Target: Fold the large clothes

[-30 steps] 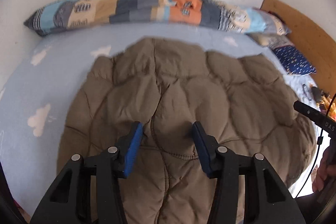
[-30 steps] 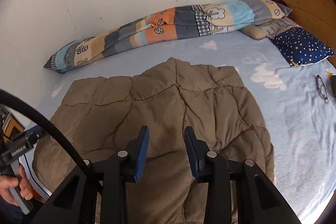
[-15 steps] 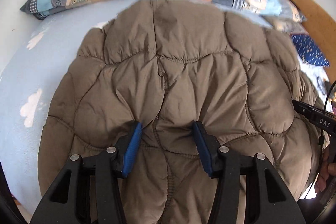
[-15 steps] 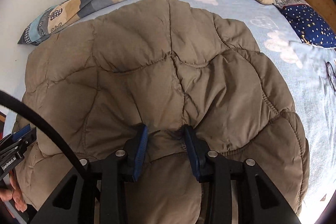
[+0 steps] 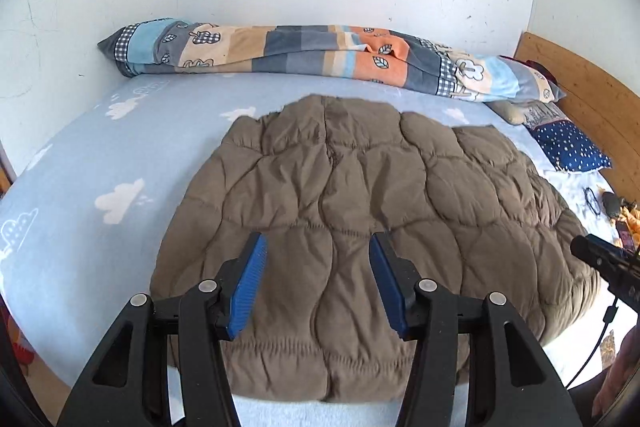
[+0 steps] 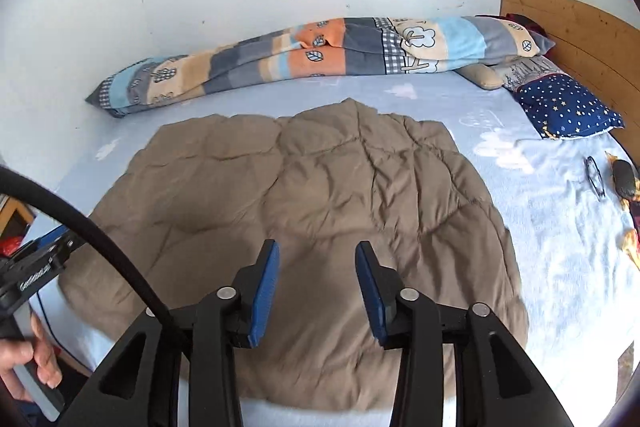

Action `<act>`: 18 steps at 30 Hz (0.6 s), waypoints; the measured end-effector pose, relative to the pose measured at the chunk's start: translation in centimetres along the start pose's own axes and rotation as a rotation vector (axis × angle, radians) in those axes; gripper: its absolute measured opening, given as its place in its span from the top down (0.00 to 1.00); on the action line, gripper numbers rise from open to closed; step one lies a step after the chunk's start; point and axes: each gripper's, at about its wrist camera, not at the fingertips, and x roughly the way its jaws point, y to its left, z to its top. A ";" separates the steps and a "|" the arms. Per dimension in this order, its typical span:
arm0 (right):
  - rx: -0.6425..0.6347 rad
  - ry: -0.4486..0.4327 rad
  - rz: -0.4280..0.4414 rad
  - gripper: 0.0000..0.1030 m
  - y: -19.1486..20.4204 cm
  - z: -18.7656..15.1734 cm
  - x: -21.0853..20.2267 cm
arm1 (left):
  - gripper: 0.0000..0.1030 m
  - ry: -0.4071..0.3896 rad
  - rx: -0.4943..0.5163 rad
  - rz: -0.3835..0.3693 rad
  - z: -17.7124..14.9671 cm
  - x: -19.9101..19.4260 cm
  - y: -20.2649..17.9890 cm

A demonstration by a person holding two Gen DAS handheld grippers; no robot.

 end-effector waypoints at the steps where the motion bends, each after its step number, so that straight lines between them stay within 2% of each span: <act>1: 0.001 0.006 0.003 0.56 0.3 -0.5 -0.4 | 0.49 0.002 0.005 0.008 -0.2 0.2 0.1; 4: -0.003 0.001 0.045 0.54 1.0 -1.6 -0.4 | 0.49 0.018 0.009 0.033 -1.6 1.1 0.9; 6: -0.016 0.026 0.031 0.54 1.3 -2.5 0.6 | 0.49 0.071 -0.002 0.031 -2.1 2.4 1.4; 8: -0.007 0.057 0.042 0.54 1.1 -2.8 1.6 | 0.44 0.078 0.017 0.046 -1.9 3.1 1.4; 12: -0.030 0.095 0.008 0.52 1.4 -2.8 3.2 | 0.41 0.125 0.061 0.081 -2.3 4.9 0.8; 15: -0.042 0.165 -0.006 0.51 1.6 -3.5 5.2 | 0.41 0.146 0.062 0.084 -2.6 5.6 0.7; 18: -0.076 0.196 -0.025 0.50 1.9 -3.9 6.2 | 0.40 0.162 0.057 0.080 -2.8 6.1 0.8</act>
